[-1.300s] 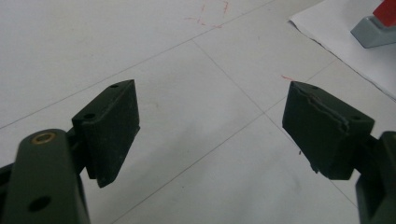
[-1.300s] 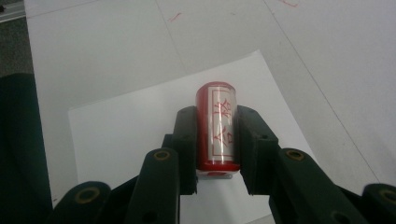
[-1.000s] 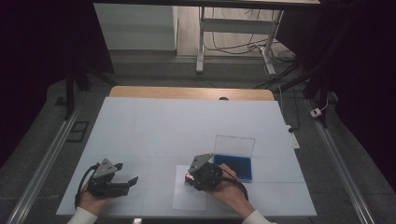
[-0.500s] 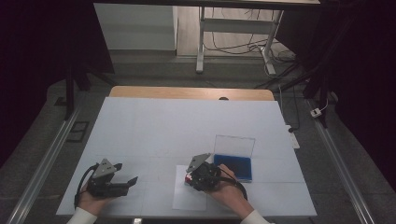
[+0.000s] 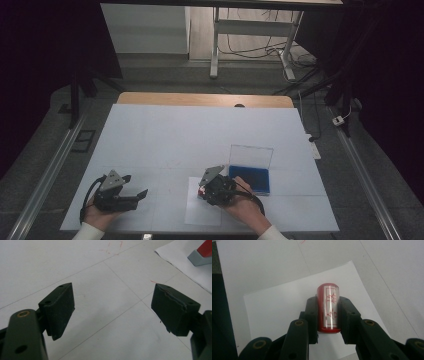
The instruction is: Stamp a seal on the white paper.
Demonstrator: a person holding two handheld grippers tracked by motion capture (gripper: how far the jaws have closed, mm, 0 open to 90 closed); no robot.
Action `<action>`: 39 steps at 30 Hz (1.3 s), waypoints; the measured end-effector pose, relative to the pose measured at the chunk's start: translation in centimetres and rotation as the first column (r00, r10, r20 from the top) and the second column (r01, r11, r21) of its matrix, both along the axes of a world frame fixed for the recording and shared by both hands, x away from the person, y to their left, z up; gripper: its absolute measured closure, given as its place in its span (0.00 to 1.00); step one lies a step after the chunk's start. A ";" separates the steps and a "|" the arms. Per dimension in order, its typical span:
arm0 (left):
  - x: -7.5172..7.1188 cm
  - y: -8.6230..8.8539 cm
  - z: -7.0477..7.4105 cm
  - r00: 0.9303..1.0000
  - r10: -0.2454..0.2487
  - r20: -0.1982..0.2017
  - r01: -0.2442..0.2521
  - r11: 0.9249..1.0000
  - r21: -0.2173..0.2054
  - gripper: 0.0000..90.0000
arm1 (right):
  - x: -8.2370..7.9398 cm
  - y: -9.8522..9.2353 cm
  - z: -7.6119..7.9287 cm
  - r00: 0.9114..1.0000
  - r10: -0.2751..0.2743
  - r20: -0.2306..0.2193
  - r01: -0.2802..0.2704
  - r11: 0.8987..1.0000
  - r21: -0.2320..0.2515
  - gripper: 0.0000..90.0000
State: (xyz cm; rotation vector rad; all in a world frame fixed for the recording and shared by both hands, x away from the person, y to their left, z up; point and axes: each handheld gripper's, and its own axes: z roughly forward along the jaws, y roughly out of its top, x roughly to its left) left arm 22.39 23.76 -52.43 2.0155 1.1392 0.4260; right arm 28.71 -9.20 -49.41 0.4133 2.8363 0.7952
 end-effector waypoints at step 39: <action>0.0 0.4 0.0 1.000 0.020 0.003 -0.020 1.000 0.000 0.21 | -0.1 -0.3 0.3 1.000 0.010 0.024 -0.010 1.000 0.026 0.78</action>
